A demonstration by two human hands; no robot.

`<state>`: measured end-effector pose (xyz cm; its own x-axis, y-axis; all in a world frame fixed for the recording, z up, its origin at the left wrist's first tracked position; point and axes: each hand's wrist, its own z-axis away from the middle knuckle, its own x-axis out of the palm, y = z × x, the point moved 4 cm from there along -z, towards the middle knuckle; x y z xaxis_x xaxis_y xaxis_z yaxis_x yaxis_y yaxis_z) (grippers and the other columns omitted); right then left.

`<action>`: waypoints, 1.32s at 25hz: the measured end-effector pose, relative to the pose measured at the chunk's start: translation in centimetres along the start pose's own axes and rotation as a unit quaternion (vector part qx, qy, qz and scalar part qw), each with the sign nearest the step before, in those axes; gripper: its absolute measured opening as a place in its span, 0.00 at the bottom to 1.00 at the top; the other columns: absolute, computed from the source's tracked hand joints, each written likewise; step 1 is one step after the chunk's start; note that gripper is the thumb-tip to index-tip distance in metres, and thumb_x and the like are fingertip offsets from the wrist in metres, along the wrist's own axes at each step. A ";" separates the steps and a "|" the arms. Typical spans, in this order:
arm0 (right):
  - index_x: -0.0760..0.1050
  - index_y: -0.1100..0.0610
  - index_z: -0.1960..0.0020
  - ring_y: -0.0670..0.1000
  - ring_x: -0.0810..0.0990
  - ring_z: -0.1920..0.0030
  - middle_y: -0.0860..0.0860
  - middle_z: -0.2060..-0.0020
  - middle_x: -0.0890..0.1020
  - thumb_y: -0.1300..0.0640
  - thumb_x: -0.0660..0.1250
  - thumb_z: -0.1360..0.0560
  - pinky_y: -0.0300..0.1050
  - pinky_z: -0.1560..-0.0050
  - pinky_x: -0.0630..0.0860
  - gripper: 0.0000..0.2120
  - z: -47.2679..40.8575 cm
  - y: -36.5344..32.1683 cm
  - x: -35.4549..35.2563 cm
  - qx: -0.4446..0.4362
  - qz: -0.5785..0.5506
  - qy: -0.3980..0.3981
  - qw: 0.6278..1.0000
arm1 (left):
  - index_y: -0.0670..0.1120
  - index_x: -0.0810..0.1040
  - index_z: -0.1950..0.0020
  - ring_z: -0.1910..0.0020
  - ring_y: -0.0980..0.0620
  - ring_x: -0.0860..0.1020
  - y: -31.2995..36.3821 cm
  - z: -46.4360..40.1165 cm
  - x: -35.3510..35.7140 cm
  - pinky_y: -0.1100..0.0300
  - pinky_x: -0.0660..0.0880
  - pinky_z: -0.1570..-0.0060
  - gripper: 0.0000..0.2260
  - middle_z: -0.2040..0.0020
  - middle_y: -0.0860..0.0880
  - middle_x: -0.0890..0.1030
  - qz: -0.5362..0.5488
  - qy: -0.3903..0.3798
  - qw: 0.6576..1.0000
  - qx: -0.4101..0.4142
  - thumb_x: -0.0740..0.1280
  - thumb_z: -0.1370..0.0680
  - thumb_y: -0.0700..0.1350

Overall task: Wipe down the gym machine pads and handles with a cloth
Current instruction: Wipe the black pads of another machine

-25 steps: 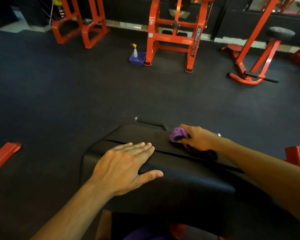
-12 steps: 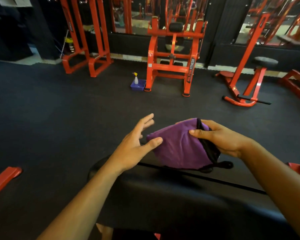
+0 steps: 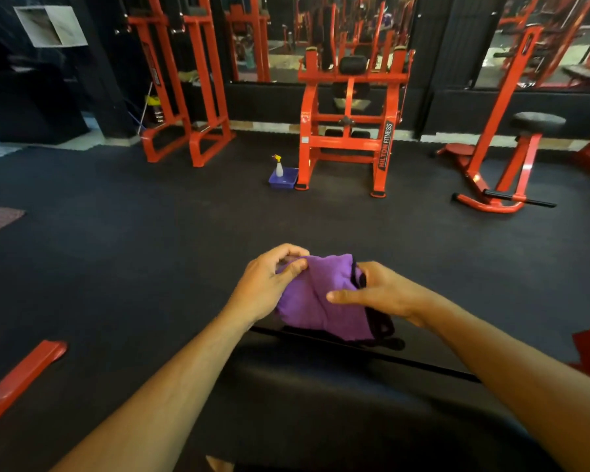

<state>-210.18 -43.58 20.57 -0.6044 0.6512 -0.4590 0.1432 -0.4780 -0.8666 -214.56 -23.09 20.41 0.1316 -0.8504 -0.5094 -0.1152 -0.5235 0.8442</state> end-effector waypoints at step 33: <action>0.72 0.51 0.50 0.51 0.76 0.50 0.49 0.49 0.72 0.41 0.61 0.18 0.44 0.50 0.71 0.13 -14.7 5.4 6.4 -0.064 0.361 -0.073 0.928 | 0.47 0.74 0.24 0.24 0.55 0.70 -7.1 12.7 -3.0 0.51 0.63 0.22 0.25 0.25 0.50 0.74 -0.413 0.012 0.887 0.208 0.53 0.13 0.59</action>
<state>-201.81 -33.30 10.09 -0.4134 0.0983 -0.9052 0.6383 -0.6777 -0.3651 -226.67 -17.52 13.83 0.3604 -0.1702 -0.9171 -0.3231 -0.9451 0.0485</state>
